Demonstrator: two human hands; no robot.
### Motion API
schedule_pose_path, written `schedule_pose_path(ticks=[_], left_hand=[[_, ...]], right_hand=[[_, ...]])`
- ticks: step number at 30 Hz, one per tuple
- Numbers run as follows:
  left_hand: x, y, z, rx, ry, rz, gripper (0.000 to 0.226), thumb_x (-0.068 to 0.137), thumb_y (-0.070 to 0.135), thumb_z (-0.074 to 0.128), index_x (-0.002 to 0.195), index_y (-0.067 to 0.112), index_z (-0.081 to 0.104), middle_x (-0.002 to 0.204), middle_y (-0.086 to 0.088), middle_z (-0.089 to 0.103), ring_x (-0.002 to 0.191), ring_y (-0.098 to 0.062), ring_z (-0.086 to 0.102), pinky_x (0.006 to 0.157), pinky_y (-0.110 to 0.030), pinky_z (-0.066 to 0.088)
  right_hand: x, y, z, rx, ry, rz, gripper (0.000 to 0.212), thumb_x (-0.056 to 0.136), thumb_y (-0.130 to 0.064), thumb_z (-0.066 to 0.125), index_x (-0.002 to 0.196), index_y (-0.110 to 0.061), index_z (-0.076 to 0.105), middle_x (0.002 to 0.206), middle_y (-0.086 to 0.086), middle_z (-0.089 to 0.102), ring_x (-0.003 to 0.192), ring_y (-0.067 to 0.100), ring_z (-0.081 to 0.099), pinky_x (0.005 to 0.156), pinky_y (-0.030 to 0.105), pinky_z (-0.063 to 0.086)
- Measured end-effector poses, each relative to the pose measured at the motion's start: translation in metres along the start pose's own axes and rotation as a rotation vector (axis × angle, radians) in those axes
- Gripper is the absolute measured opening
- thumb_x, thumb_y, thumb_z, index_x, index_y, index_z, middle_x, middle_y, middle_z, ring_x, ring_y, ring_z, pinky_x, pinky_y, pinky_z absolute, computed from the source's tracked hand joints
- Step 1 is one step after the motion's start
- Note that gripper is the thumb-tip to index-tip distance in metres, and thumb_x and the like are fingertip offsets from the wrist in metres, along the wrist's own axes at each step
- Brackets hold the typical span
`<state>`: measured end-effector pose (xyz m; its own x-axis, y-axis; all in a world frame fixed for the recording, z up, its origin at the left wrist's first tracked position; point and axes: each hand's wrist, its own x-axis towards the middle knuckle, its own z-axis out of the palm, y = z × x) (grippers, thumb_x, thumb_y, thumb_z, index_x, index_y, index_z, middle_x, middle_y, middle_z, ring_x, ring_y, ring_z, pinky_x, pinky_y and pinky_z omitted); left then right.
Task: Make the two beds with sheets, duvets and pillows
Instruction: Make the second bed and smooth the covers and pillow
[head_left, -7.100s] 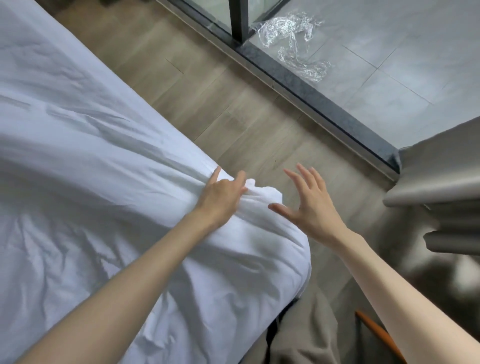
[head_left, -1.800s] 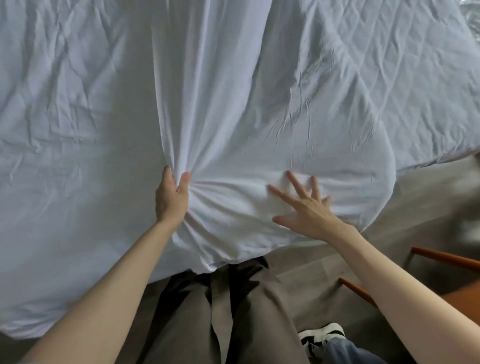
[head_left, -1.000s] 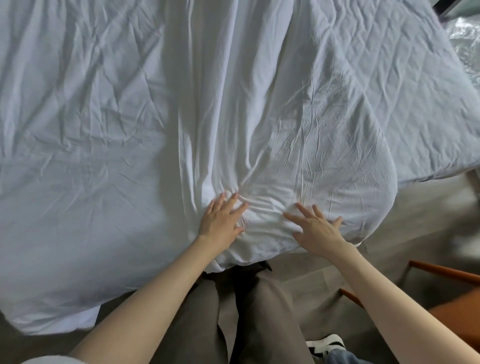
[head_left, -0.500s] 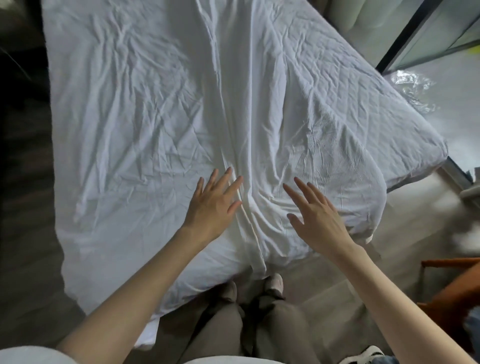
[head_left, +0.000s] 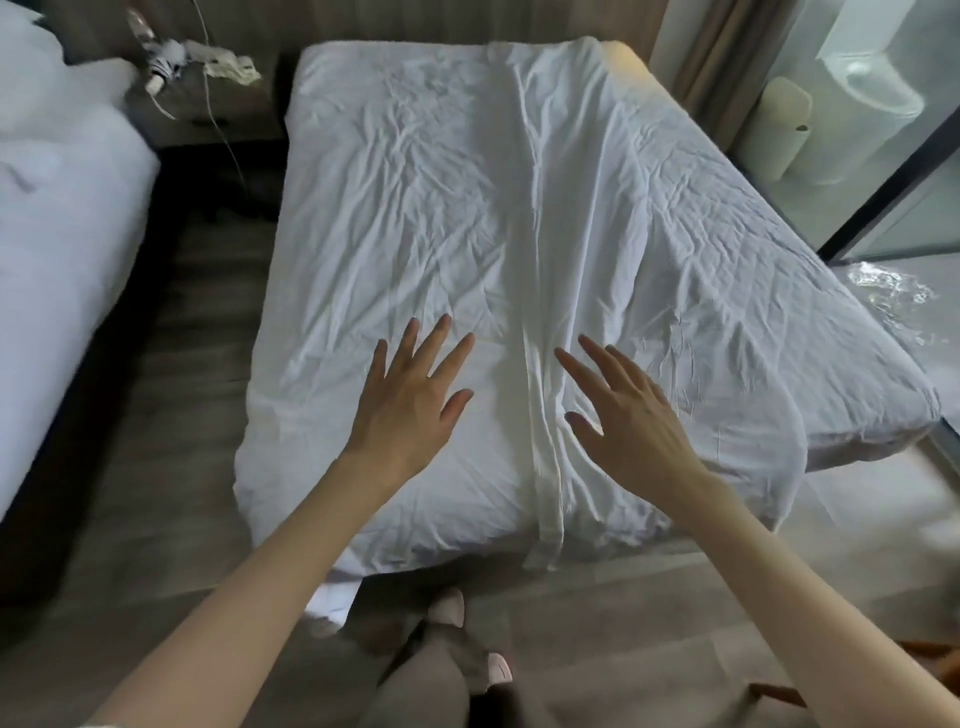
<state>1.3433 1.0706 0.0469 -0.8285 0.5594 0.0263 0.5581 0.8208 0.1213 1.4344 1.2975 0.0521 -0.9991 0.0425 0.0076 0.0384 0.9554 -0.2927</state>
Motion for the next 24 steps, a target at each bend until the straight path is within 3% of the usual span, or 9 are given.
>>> schedule_pose_path(ticks=[9,12,17,21,24], left_hand=[[-0.087,-0.096,-0.046,0.075,0.101,-0.157,0.060,0.100,0.047,0.029,0.155,0.028,0.015,0.163,0.002,0.004,0.150,-0.027,0.001,0.120,-0.050,0.007],[-0.108,-0.141,-0.053,0.091,0.130,-0.181,0.060,0.097,0.047,0.028,0.154,0.026,0.022,0.163,-0.002,0.012,0.149,-0.031,0.008,0.118,-0.054,0.015],[-0.135,-0.229,-0.065,0.105,0.141,-0.176,0.058,0.099,0.044,0.033,0.153,0.026,0.024,0.163,-0.004,0.012,0.149,-0.031,0.008,0.118,-0.053,0.012],[-0.153,-0.312,-0.083,0.114,0.100,-0.151,0.060,0.100,0.046,0.030,0.155,0.029,0.014,0.164,0.000,0.002,0.150,-0.027,-0.002,0.120,-0.051,0.007],[-0.164,-0.366,-0.099,0.103,0.098,-0.104,0.059,0.101,0.044,0.034,0.155,0.028,0.018,0.163,-0.001,0.005,0.150,-0.028,0.000,0.120,-0.052,0.008]], right_hand=[[0.028,-0.125,0.014,-0.013,0.033,-0.246,0.066,0.097,-0.032,0.055,0.154,-0.031,0.022,0.162,0.000,0.016,0.148,0.028,0.017,0.117,0.048,0.020],[0.046,-0.172,0.027,-0.020,0.038,-0.308,0.066,0.096,-0.029,0.057,0.154,-0.029,0.024,0.163,0.002,0.012,0.148,0.030,0.015,0.116,0.049,0.023],[0.071,-0.260,0.061,-0.012,0.076,-0.302,0.066,0.095,-0.028,0.058,0.153,-0.028,0.026,0.163,0.004,0.010,0.148,0.031,0.016,0.113,0.051,0.027],[0.088,-0.336,0.086,-0.006,0.089,-0.265,0.067,0.095,-0.028,0.058,0.153,-0.028,0.025,0.163,0.005,0.010,0.147,0.031,0.016,0.115,0.051,0.028],[0.101,-0.388,0.094,0.021,0.125,-0.226,0.066,0.095,-0.028,0.059,0.153,-0.028,0.027,0.162,0.005,0.014,0.147,0.032,0.018,0.114,0.054,0.030]])
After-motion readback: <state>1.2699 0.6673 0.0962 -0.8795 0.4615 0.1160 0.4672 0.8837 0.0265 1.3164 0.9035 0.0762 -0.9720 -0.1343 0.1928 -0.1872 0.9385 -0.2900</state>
